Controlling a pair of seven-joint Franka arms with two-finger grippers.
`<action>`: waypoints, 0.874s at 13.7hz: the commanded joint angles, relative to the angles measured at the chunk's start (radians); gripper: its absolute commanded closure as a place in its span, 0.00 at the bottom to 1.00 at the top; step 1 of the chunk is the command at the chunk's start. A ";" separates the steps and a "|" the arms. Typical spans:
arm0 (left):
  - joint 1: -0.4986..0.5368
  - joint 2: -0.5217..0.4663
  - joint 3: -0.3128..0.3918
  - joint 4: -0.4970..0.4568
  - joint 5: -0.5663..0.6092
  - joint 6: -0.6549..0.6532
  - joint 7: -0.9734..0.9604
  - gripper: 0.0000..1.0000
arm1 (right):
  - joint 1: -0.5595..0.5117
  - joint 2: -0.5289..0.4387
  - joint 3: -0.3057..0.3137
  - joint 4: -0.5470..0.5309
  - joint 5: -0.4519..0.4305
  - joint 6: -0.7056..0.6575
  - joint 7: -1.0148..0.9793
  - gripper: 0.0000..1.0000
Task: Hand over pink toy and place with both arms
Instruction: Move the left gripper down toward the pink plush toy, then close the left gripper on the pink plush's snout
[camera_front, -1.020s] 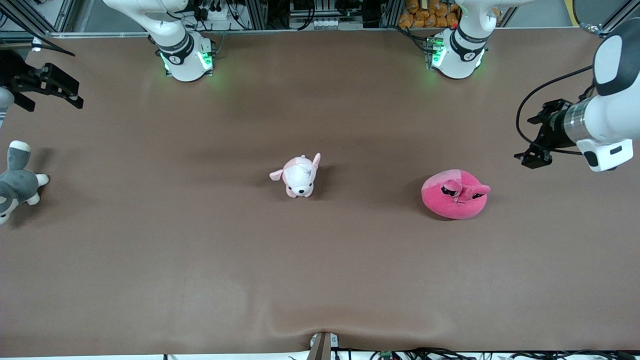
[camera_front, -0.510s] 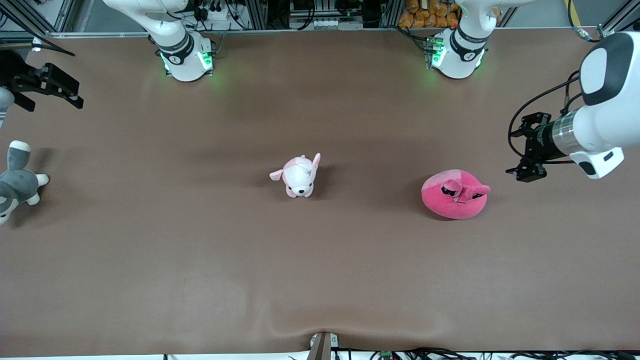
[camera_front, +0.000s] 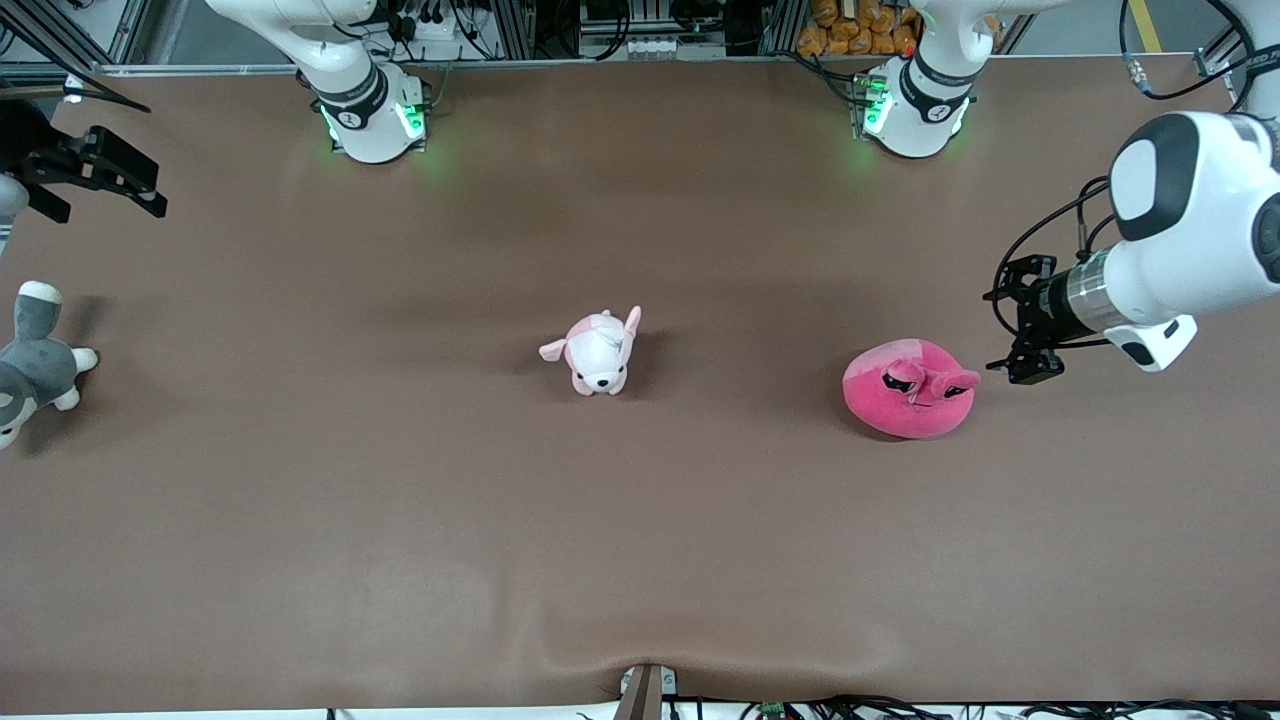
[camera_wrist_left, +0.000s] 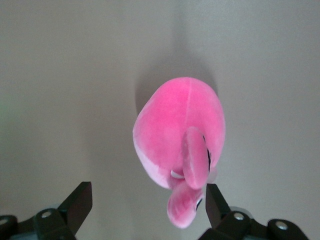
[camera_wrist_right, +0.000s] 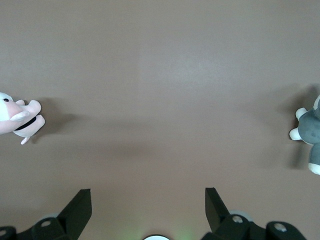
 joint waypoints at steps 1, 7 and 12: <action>0.007 -0.012 -0.002 -0.070 -0.018 0.085 -0.011 0.00 | -0.024 0.005 0.014 0.015 0.018 -0.011 0.010 0.00; 0.009 0.022 -0.004 -0.148 -0.020 0.235 -0.013 0.00 | -0.024 0.005 0.014 0.015 0.018 -0.010 0.010 0.00; 0.009 0.065 -0.004 -0.140 -0.035 0.310 -0.011 0.00 | -0.025 0.005 0.014 0.015 0.018 -0.011 0.010 0.00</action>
